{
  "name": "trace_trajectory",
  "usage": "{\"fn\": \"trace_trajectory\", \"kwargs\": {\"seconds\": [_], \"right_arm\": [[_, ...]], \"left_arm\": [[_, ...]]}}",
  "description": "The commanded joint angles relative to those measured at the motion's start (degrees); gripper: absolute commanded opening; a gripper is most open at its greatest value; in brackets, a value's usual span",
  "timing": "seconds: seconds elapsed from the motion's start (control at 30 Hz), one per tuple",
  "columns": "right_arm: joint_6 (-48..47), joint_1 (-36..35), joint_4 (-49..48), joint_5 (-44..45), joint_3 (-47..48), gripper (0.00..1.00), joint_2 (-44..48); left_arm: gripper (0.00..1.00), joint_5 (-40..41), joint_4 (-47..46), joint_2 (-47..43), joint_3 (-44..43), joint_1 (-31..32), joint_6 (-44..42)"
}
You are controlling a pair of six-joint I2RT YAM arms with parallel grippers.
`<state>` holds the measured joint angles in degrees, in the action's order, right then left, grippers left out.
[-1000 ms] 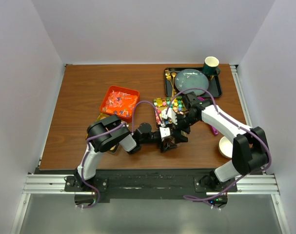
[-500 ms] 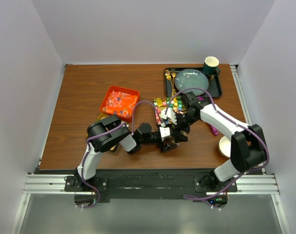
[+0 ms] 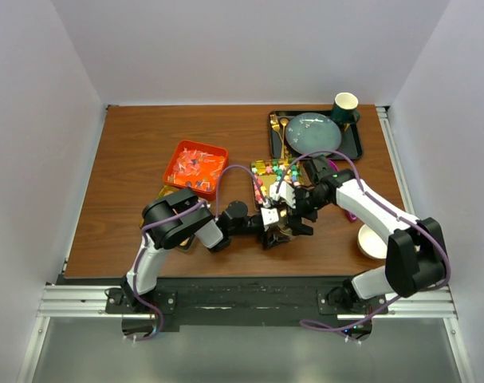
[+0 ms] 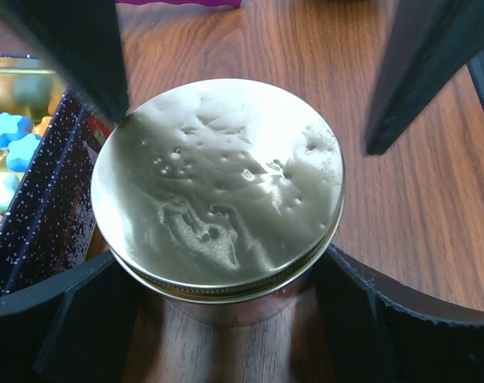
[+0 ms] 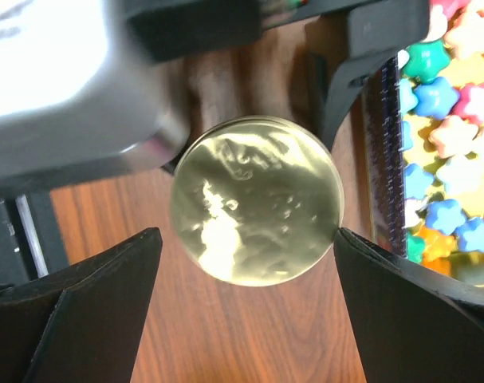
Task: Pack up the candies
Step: Screw the bottle lid onto the packing bottle.
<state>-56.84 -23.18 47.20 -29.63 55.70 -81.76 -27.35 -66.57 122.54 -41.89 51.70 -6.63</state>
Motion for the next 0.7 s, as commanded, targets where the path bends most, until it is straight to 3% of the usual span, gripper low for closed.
{"fn": "trace_trajectory", "kwargs": {"seconds": [0.0, 0.27, 0.3, 0.33, 0.37, 0.4, 0.67], "right_arm": [[1.73, -0.2, 8.7, -1.57, -1.91, 0.91, 2.3], [4.8, -0.03, 8.53, -0.35, -2.18, 0.91, 3.53], [4.89, 0.06, 8.52, 0.09, -1.57, 0.91, 4.06], [5.07, 0.06, 8.52, 0.44, -1.21, 0.91, 4.32], [5.77, 0.24, 8.52, 0.97, -0.6, 0.91, 4.5], [6.04, 0.33, 8.78, 1.15, 0.88, 0.91, 4.67], [8.06, 1.21, 8.7, 2.56, 4.68, 0.91, 5.11]], "left_arm": [[0.0, 8.98, 21.83, 6.13, 3.48, -2.22, -5.41], [0.0, 7.85, 22.97, 5.96, 3.13, -2.13, -6.11], [0.05, 5.84, 23.67, 5.87, 2.87, -2.13, -7.15], [0.27, 4.69, 25.24, 5.78, 2.52, -2.13, -7.69], [0.52, 4.07, 25.78, 5.61, 2.08, -2.13, -7.69], [1.0, 3.63, 25.87, 4.99, 2.16, -2.22, -6.3], [1.0, 3.63, 27.97, -4.66, 6.99, -2.57, -5.67]]}}
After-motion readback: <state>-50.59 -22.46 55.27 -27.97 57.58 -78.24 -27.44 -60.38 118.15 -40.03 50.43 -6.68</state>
